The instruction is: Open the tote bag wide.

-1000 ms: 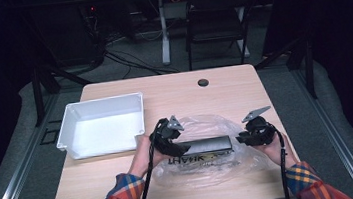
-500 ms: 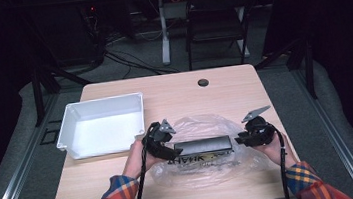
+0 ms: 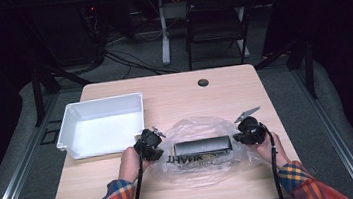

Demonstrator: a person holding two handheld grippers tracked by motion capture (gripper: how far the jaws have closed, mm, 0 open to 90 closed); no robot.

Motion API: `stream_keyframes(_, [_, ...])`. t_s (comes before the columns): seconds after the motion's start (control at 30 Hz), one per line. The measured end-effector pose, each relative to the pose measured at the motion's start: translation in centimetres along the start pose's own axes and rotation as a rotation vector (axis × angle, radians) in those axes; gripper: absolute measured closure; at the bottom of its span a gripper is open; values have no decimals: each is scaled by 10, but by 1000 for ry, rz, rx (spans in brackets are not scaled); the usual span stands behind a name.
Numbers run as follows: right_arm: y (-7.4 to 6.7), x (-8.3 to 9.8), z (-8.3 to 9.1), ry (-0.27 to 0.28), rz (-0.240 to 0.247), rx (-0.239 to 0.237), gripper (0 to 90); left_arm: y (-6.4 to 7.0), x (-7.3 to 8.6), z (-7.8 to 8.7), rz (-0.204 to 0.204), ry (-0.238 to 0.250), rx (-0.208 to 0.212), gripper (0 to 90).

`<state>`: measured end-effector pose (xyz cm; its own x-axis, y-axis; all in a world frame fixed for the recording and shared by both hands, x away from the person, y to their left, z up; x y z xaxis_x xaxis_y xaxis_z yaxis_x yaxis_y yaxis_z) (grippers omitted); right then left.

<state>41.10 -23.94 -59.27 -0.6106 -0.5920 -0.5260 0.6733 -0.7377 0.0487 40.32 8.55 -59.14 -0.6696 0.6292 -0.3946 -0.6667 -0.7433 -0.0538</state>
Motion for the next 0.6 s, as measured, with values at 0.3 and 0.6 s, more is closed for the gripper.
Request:
stream_keyframes(0.3, [-7, -14, -10, 2, 33, 13, 890, -4, 14, 2, 23, -77, -39, 825])
stream_keyframes(0.6, [-7, -13, -5, 18, 68, -5, 849, 14, 35, 16, -35, -100, 26, 700])
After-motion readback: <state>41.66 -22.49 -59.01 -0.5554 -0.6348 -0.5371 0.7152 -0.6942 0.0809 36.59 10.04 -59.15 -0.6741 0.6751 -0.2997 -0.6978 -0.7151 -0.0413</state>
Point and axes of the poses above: each handheld gripper's, and its own axes: z roughly backward along the jaws, x roughly out of its underside, y roughly to its right, the point moved 5 cm from there along -z, roughly forward along the jaws, and after that the axes turned 4 degrees about z, right-handed, at the moved point
